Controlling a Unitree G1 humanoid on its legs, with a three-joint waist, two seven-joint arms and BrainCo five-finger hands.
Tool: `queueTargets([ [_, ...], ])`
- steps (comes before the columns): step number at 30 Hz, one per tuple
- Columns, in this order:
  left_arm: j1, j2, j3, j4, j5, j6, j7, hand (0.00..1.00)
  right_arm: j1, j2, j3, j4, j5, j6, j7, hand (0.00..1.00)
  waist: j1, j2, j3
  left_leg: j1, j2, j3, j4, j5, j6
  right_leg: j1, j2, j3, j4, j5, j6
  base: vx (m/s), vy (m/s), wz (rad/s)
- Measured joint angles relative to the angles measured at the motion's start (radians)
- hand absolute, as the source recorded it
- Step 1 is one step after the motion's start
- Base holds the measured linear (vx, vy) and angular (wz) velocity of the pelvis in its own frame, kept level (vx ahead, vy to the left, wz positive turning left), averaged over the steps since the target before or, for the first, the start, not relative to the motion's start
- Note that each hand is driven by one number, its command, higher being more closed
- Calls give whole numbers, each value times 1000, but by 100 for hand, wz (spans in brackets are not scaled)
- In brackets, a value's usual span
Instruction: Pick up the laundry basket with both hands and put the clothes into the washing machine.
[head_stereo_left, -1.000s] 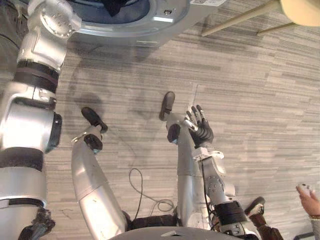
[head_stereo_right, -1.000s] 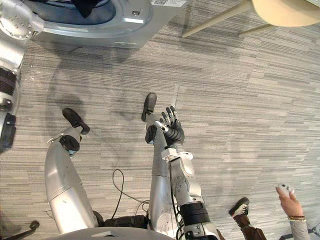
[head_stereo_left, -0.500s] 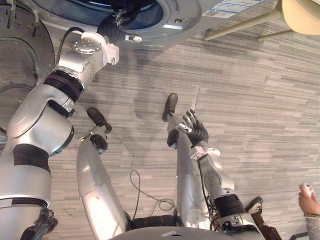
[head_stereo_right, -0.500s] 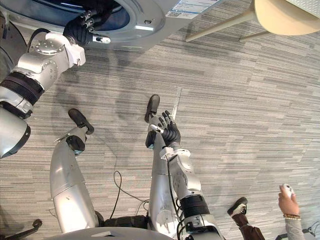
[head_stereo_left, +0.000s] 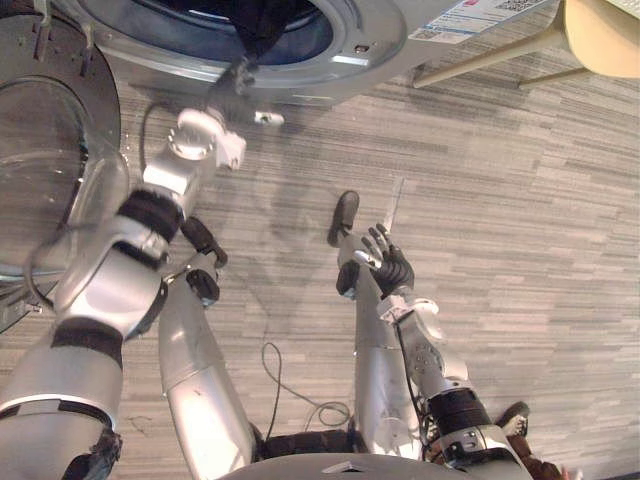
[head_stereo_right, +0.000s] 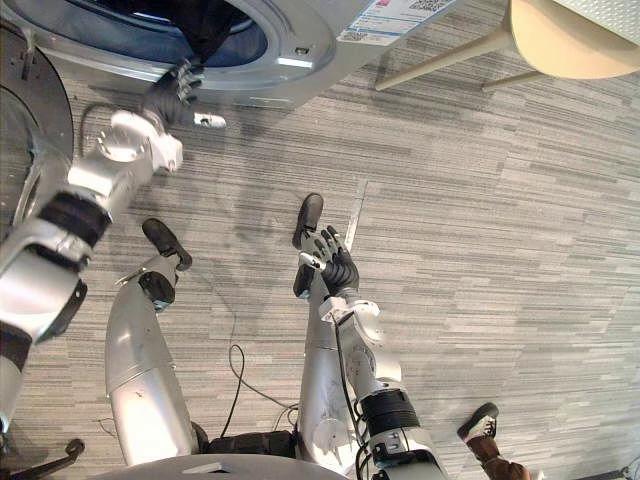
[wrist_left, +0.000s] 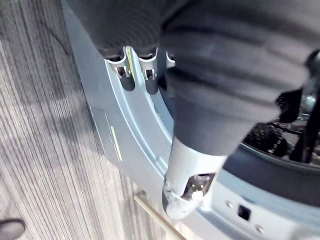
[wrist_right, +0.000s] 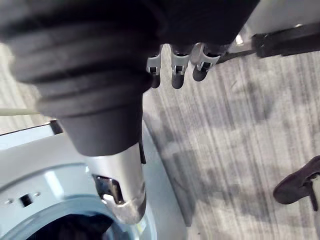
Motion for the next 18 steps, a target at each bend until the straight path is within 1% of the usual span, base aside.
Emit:
queueTargets([
  [1,134,-54,88,-97,47,-7,6,0,31,-9,-21,-49,1,-5,1,0,19,22,0,12,0,-2,4,2,4,10,-3,-1,15,-6,-3,17,16,5],
  [2,200,-83,134,-141,73,-10,8,0,45,-10,-33,-66,7,-9,5,0,27,29,0,21,-1,-2,4,1,3,14,-5,0,24,-13,-4,26,15,5],
  [3,319,-142,224,-210,124,-15,18,0,66,-18,-46,-80,27,-16,15,0,43,40,1,40,0,-2,4,0,1,26,-6,1,38,-24,-4,19,-7,4],
  [4,415,-195,279,-241,174,-17,25,0,85,-29,-50,-91,39,-18,16,0,57,48,1,59,0,-4,4,-1,0,40,-7,1,53,-37,-8,14,-15,7],
  [5,526,-248,343,-281,221,-18,35,0,101,-39,-51,-88,45,-18,17,0,66,49,1,95,0,-5,9,-13,-12,65,-14,2,81,-71,-9,-13,-39,11],
  [6,632,-291,373,-303,251,-23,42,0,119,-44,-49,-88,62,-20,17,0,76,51,1,149,-1,-5,10,-28,-18,108,-20,5,101,-98,-5,-25,-40,10],
  [7,680,-310,383,-314,262,-23,42,0,127,-44,-43,-88,66,-20,16,0,82,51,1,180,-2,-5,10,-32,-23,134,-22,7,108,-107,-6,-35,-49,7],
  [8,767,-348,400,-359,279,-25,42,0,140,-45,-34,-89,67,-25,16,0,90,51,0,237,-4,-4,4,-36,-27,186,-25,7,114,-119,-5,-22,-29,6],
  [9,796,-356,400,-381,279,-28,42,0,146,-47,-28,-91,68,-28,17,0,92,52,-1,262,-10,-3,-4,-37,-28,208,-30,6,113,-122,-3,-33,-32,13],
  [11,877,-395,392,-443,278,-69,28,0,158,-50,7,-89,68,-37,17,0,97,55,-3,368,-42,1,-60,-36,-32,303,-38,7,78,-126,3,-36,-28,11],
  [12,890,-398,390,-447,278,-78,20,0,158,-49,20,-88,68,-38,17,0,97,56,-4,397,-48,4,-81,-35,-33,329,-38,6,65,-128,5,-10,-49,9],
  [13,909,-400,372,-454,277,-93,9,0,170,-44,46,-87,68,-39,18,0,94,60,-7,455,-59,7,-116,-31,-40,375,-40,8,79,-146,-5,21,-83,28],
  [14,941,-368,350,-454,271,-110,-14,0,179,-46,85,-54,67,-43,22,0,88,58,-10,518,-82,-5,-146,-20,-60,431,-47,11,73,-151,0,27,-95,32],
  [15,961,-355,342,-453,255,-112,-32,0,176,-49,101,-24,66,-42,27,0,87,59,-13,550,-95,-11,-178,-13,-73,457,-49,-3,56,-155,4,29,-105,26],
  [16,1010,-341,322,-450,220,-112,-63,0,172,-59,121,39,65,-41,38,0,88,77,-30,611,-115,-32,-287,10,-96,527,-31,-37,-41,-160,10,109,-139,13],
  [17,1056,-339,319,-444,188,-115,-88,0,187,-75,127,68,62,-36,41,0,87,100,-45,671,-122,-45,-402,41,-119,565,-19,-51,29,-162,-21,109,-122,25],
  [18,1080,-328,318,-437,175,-114,-100,0,220,-73,123,64,56,-37,42,0,84,91,-62,703,-147,-57,-461,60,-133,606,-17,-56,21,-167,-19,152,-142,42],
])
